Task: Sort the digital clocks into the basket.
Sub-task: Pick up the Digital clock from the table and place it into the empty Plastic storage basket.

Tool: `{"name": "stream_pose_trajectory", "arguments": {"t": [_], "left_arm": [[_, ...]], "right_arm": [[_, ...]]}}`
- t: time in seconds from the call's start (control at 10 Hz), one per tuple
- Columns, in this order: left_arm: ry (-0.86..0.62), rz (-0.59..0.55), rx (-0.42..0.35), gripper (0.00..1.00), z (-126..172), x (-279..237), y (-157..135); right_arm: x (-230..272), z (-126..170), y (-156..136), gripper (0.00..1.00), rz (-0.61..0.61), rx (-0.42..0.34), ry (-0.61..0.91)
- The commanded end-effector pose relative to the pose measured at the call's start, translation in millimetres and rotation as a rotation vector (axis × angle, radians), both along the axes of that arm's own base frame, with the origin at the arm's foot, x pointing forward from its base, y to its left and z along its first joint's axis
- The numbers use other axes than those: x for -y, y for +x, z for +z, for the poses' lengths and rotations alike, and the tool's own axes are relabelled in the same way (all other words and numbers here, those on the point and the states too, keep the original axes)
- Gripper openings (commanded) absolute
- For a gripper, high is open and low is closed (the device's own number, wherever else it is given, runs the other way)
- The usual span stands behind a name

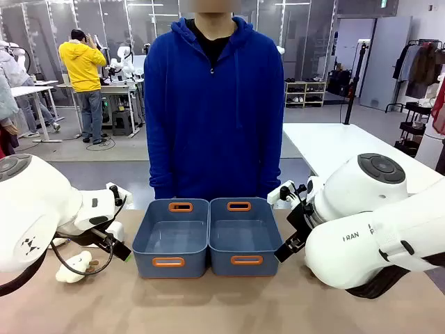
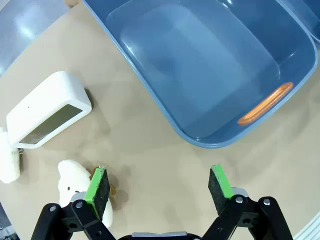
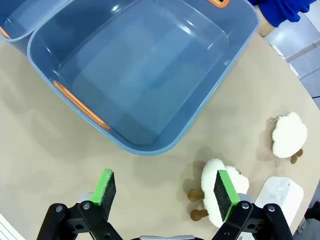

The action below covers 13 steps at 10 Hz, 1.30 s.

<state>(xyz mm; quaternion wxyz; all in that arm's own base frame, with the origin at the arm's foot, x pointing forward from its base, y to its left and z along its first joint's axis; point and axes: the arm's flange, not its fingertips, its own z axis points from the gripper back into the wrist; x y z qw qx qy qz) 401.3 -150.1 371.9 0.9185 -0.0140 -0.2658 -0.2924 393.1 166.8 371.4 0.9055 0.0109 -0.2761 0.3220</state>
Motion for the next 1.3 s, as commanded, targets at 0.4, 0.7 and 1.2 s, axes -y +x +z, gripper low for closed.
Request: {"name": "stream_pose_trajectory", "arguments": {"t": [0.4,0.7,1.2], "left_arm": [[0.000,-0.001,0.000,1.00,0.0,0.3,-0.1],[0.000,-0.001,0.000,1.00,0.0,0.4,-0.2],[-0.343,-0.098,-0.321,1.00,96.8,-58.0,2.9]], "right_arm": [[0.0,0.0,0.0,1.00,0.000,0.000,0.000],[0.0,0.0,0.0,1.00,0.000,0.000,0.000],[65.1,95.8,19.4,1.00,0.034,-0.276,0.315]]}}
